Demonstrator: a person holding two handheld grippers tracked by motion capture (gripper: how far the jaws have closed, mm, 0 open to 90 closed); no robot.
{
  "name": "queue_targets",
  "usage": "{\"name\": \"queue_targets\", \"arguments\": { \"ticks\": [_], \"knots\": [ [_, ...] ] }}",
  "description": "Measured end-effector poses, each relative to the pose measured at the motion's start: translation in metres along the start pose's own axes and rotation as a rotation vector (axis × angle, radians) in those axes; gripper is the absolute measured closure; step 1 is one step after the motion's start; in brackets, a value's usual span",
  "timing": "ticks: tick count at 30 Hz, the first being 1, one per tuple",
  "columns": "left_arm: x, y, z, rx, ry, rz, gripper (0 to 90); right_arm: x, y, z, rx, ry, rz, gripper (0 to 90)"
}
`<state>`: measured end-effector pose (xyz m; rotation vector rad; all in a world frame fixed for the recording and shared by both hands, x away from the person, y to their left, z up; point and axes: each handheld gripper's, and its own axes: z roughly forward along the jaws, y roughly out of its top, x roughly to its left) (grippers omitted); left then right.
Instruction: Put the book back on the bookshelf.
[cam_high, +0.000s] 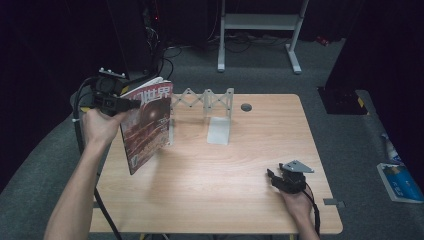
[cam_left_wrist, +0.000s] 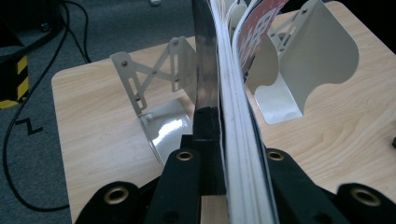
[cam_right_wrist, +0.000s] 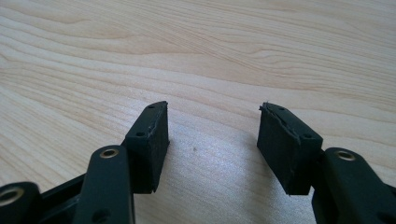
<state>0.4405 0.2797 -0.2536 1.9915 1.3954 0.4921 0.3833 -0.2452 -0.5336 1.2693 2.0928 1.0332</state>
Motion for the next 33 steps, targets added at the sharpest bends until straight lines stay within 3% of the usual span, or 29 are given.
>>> {"name": "queue_targets", "arguments": {
  "ticks": [8, 24, 33],
  "knots": [
    [0.005, 0.001, 0.010, -0.040, 0.033, -0.038, 83.4, 0.000, 0.000, 0.000, -0.001, 0.000, -0.003, 43.2],
    [-0.004, 0.009, 0.031, -0.089, 0.110, -0.020, 83.5, 0.000, 0.000, 0.000, -0.001, -0.001, -0.001, 43.0],
    [-0.005, 0.012, 0.043, -0.118, 0.125, -0.027, 83.4, 0.000, 0.000, 0.000, -0.001, -0.001, -0.001, 42.9]
  ]
}}
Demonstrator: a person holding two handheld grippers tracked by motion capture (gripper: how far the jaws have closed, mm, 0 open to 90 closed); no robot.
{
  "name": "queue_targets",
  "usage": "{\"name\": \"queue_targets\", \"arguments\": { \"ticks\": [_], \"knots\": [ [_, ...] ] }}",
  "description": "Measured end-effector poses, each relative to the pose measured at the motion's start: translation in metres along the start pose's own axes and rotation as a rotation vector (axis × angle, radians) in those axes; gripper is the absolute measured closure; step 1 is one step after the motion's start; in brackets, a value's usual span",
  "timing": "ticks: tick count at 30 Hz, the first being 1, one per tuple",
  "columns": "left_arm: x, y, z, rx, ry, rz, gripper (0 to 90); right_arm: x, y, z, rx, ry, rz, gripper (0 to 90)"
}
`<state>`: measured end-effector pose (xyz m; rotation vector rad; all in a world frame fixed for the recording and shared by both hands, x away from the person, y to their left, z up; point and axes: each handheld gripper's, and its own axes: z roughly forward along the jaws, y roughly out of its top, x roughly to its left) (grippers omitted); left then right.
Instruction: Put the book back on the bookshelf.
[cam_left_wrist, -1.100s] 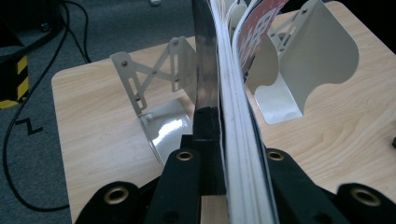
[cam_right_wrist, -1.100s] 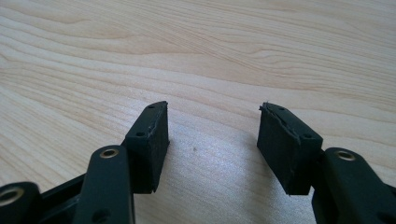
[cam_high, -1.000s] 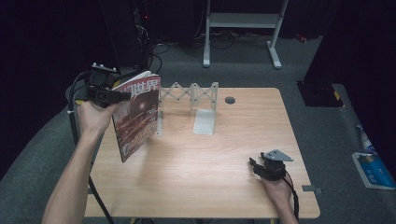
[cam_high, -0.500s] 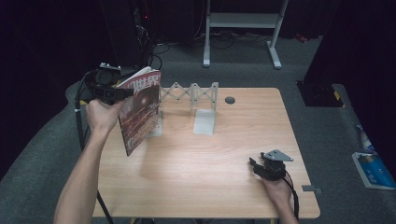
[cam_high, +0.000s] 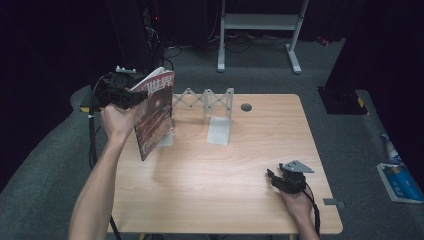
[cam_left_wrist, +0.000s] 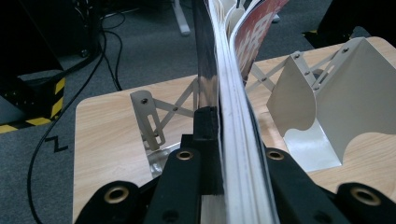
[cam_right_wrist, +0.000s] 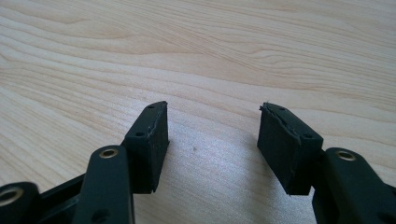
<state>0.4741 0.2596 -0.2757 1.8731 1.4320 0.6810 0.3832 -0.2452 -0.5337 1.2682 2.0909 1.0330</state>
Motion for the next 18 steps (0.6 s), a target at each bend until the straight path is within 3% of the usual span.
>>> {"name": "queue_targets", "arguments": {
  "ticks": [11, 18],
  "knots": [
    [-0.001, 0.000, 0.010, -0.023, 0.016, -0.019, 83.5, 0.000, 0.000, 0.000, 0.001, 0.000, 0.000, 42.8],
    [0.002, -0.008, 0.019, -0.034, 0.002, -0.052, 83.4, 0.000, 0.000, 0.000, -0.001, -0.001, -0.001, 42.7]
  ]
}}
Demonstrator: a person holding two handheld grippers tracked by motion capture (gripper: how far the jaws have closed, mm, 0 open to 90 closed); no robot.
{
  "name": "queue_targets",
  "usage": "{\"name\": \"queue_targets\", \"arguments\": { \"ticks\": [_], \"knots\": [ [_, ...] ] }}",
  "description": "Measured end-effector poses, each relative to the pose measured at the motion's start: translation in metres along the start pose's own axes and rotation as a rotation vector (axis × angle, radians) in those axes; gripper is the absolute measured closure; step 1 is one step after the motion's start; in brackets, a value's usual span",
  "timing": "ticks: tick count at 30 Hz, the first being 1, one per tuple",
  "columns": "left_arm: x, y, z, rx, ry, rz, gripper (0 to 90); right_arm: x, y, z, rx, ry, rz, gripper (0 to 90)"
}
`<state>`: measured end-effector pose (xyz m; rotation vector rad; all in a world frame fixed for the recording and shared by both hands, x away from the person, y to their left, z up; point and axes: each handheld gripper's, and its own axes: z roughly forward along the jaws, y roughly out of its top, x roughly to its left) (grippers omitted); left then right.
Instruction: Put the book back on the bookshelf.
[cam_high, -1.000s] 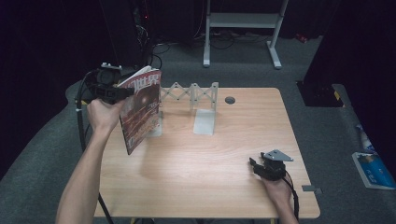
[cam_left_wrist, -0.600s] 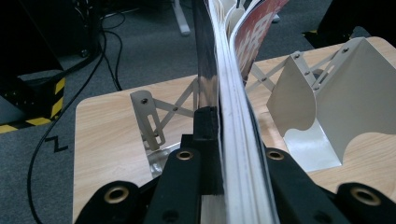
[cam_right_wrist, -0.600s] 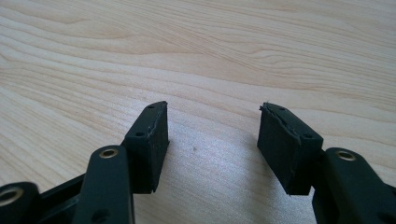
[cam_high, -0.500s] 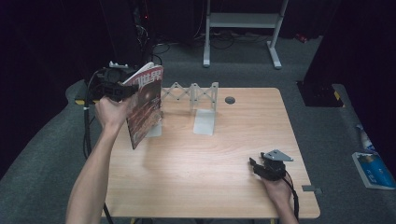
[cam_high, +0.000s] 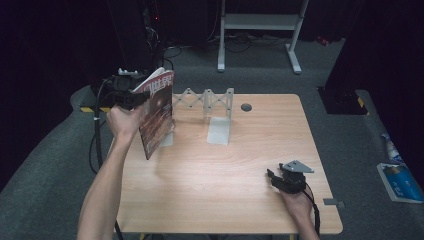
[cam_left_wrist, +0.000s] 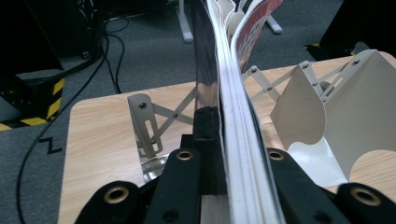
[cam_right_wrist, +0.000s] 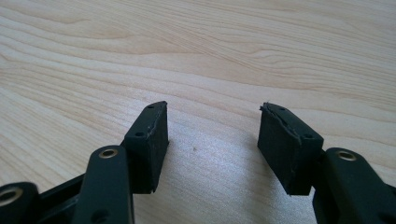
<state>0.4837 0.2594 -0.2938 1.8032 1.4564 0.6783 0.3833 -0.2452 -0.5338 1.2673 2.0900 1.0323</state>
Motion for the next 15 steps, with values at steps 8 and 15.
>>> {"name": "queue_targets", "arguments": {
  "ticks": [8, 15],
  "knots": [
    [-0.0038, -0.0011, 0.0058, -0.013, 0.010, 0.008, 83.4, 0.0000, 0.0000, 0.0000, -0.001, -0.001, -0.001, 42.6],
    [-0.0037, -0.0045, 0.0096, -0.029, 0.008, -0.010, 83.4, 0.0002, 0.0000, 0.0000, 0.000, -0.001, 0.003, 42.6]
  ]
}}
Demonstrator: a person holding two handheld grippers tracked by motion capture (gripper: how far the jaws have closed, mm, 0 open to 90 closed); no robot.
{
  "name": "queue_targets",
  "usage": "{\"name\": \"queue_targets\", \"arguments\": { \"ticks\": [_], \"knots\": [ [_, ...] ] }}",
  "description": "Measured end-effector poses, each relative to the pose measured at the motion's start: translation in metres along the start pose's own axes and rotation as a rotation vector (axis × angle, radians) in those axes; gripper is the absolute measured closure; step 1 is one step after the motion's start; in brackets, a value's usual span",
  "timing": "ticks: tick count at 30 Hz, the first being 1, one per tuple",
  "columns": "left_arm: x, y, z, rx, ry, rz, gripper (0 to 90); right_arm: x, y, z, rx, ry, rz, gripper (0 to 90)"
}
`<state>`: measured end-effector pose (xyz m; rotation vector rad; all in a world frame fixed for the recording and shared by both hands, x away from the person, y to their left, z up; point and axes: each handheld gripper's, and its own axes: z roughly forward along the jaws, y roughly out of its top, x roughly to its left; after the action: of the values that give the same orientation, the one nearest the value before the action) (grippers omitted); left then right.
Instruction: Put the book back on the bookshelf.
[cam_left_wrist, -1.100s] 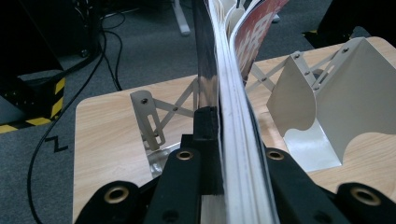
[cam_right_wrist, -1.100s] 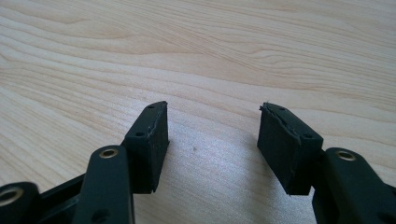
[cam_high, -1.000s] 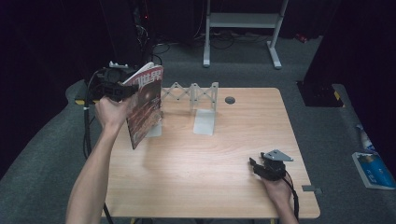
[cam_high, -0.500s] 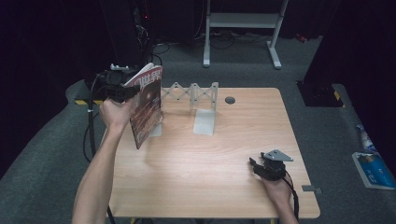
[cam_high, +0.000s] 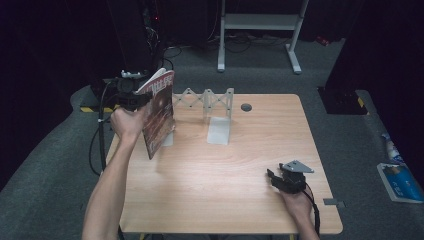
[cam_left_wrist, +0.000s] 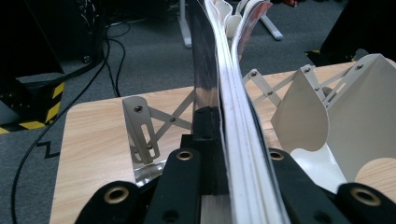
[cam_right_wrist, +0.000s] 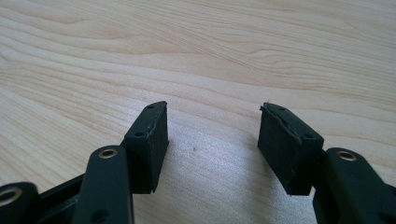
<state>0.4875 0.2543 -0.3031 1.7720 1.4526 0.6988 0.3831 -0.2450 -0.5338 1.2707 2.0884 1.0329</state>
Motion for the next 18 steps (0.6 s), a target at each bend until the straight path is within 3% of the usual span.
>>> {"name": "queue_targets", "arguments": {
  "ticks": [2, 11, 18],
  "knots": [
    [0.002, -0.004, 0.003, -0.006, -0.002, -0.023, 83.4, 0.000, 0.000, 0.000, 0.000, 0.000, 0.000, 42.6],
    [0.004, -0.012, 0.006, -0.047, -0.007, -0.050, 83.4, 0.000, 0.000, 0.000, 0.000, 0.000, -0.001, 42.5],
    [0.004, -0.016, 0.009, -0.046, -0.018, -0.045, 82.9, 0.000, 0.000, 0.000, -0.001, 0.000, 0.000, 42.4]
  ]
}}
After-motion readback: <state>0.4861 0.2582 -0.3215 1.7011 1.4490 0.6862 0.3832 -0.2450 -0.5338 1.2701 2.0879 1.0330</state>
